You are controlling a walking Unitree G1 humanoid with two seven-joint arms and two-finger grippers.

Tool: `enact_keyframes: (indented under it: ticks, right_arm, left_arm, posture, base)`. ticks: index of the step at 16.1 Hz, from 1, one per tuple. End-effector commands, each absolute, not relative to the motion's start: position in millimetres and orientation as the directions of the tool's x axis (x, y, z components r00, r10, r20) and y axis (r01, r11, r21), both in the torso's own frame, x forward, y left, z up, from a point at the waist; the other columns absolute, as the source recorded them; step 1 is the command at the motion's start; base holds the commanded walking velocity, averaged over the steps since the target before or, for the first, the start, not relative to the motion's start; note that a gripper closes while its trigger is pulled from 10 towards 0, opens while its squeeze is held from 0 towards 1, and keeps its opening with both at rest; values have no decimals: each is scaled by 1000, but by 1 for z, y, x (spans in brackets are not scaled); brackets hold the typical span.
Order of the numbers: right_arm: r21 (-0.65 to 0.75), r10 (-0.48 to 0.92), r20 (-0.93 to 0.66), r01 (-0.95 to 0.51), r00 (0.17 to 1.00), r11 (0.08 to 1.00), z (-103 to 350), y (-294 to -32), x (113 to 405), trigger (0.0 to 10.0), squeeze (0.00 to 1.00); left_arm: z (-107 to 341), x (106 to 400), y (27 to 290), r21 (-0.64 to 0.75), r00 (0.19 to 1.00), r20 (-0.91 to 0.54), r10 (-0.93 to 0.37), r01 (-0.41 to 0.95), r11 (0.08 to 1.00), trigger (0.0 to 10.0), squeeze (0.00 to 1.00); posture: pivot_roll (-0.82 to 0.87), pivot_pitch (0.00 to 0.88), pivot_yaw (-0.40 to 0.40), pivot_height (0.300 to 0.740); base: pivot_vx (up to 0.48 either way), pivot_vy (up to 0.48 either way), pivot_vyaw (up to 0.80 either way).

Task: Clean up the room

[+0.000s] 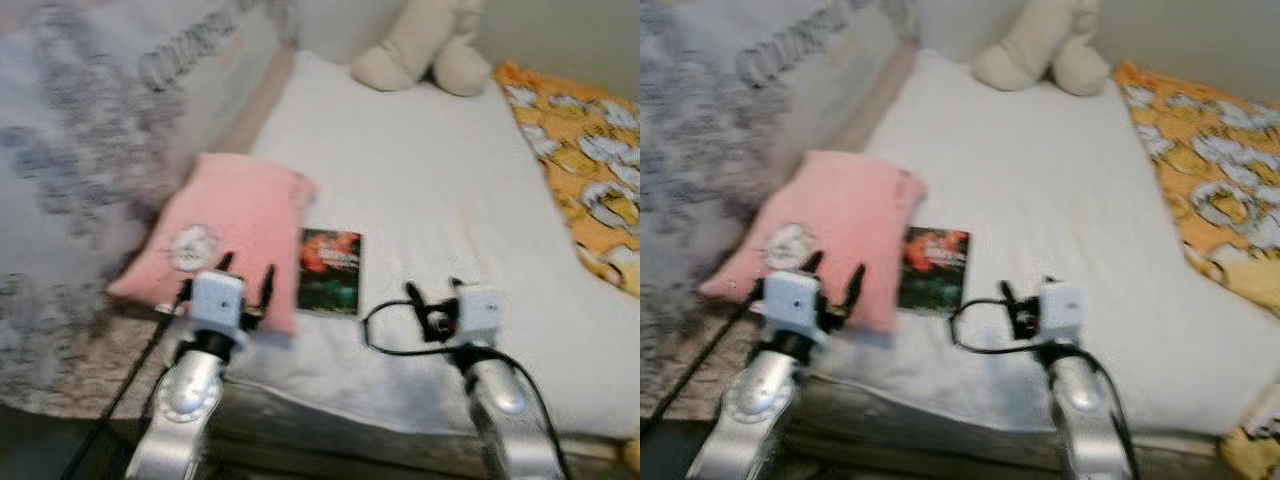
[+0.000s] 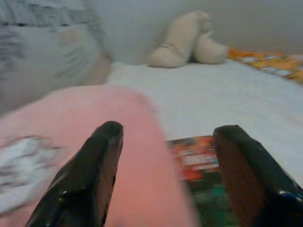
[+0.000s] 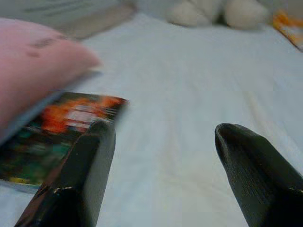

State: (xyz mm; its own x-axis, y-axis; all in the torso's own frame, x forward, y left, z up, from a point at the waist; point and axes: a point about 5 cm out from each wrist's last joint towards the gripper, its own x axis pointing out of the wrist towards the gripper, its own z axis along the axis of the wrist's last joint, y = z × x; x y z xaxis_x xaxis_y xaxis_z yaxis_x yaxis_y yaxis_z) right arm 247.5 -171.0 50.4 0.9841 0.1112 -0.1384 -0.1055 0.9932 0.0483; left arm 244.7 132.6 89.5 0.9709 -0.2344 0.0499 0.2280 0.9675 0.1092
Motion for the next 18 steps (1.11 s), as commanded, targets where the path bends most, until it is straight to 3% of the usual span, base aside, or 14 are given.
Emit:
enact_keyframes:
  ticks: [1, 8, 18]
  right_arm:
    - [83, 125, -134, -114, 983, 990, 51, -170, 248, 10000, 0]
    - [27, 154, -147, -152, 977, 988, 49, -167, 252, 10000, 0]
    - [1, 143, -191, -146, 971, 989, 41, -173, 254, 10000, 0]
  left_arm:
    - [88, 245, 135, 119, 970, 41, -241, 234, 965, 10000, 0]
    - [87, 246, 135, 101, 968, 44, -246, 241, 965, 10000, 0]
    - [66, 253, 134, 80, 961, -60, -271, 276, 958, 10000, 0]
  posture:
    - [76, 0, -47, 740]
    - [76, 0, -41, 740]
    - [57, 0, -42, 740]
  base:
    - [0, -480, 0]
    - [0, -480, 0]
    - [-27, 125, -633]
